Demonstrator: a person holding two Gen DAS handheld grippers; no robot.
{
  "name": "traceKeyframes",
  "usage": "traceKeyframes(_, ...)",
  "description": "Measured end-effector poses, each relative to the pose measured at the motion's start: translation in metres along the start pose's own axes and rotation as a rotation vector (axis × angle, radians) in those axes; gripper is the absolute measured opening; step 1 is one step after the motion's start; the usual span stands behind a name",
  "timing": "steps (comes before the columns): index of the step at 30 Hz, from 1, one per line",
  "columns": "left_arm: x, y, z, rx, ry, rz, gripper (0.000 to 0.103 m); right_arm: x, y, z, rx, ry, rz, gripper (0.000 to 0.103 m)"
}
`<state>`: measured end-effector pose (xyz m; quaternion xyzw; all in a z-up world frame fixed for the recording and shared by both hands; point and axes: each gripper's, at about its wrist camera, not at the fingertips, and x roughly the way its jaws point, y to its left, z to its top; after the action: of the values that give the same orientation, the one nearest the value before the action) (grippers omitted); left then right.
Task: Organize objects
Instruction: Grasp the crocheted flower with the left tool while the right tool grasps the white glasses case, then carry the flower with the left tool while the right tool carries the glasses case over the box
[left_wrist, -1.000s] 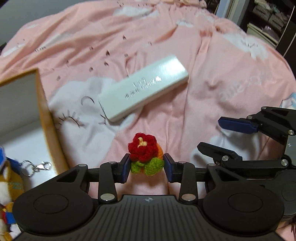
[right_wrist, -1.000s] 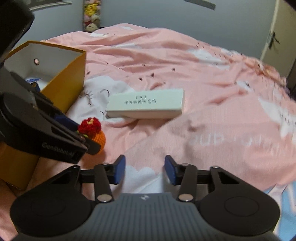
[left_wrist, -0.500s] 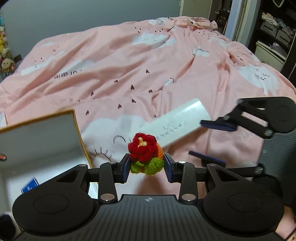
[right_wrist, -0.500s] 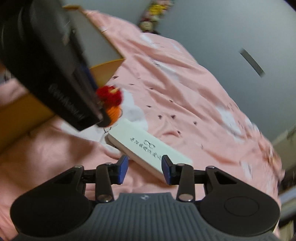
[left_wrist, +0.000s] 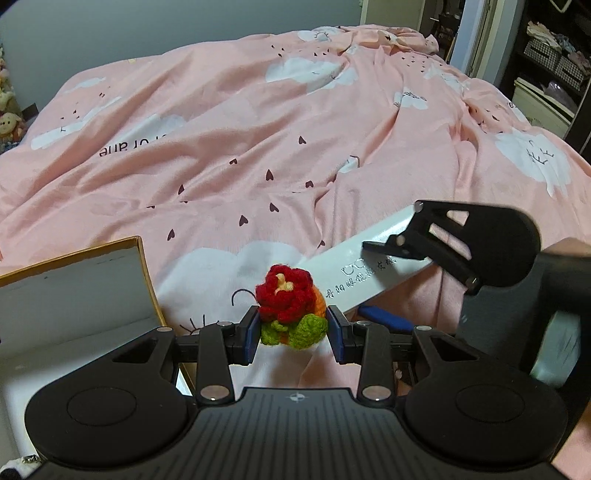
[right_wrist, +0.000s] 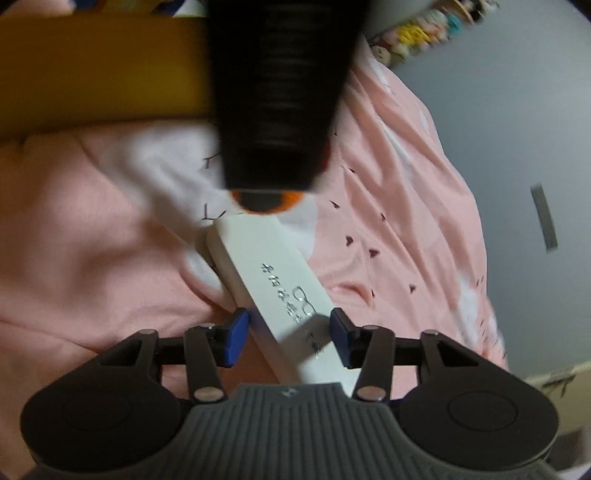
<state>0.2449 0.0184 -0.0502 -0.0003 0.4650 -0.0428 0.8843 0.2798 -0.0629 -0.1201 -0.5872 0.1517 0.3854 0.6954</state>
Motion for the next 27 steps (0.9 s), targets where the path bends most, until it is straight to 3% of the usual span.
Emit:
traceKeyframes(7,0.005,0.011,0.002,-0.030,0.001,-0.010,0.042,0.017,0.024,0.002,-0.221,-0.014,-0.056,0.057)
traceKeyframes(11,0.007,0.015,0.002,-0.040,0.003,-0.013,0.042,0.031,0.032,-0.001,-0.309,-0.005,-0.111,0.054)
traceKeyframes(12,0.007,0.016,0.002,-0.038,0.000,-0.013,0.042,0.032,0.032,0.000,-0.310,-0.005,-0.125,0.050)
traceKeyframes(17,0.004,0.019,0.002,-0.054,-0.014,-0.019,0.042,0.024,0.020,0.002,-0.272,-0.017,-0.118,0.046)
traceKeyframes(19,0.001,0.022,0.003,-0.060,-0.027,-0.020,0.042,0.016,0.018,0.001,-0.274,-0.029,-0.133,0.038)
traceKeyframes(27,-0.023,0.024,0.007,-0.093,-0.099,-0.033,0.042,-0.023,-0.003,0.014,-0.192,-0.049,-0.152,0.031)
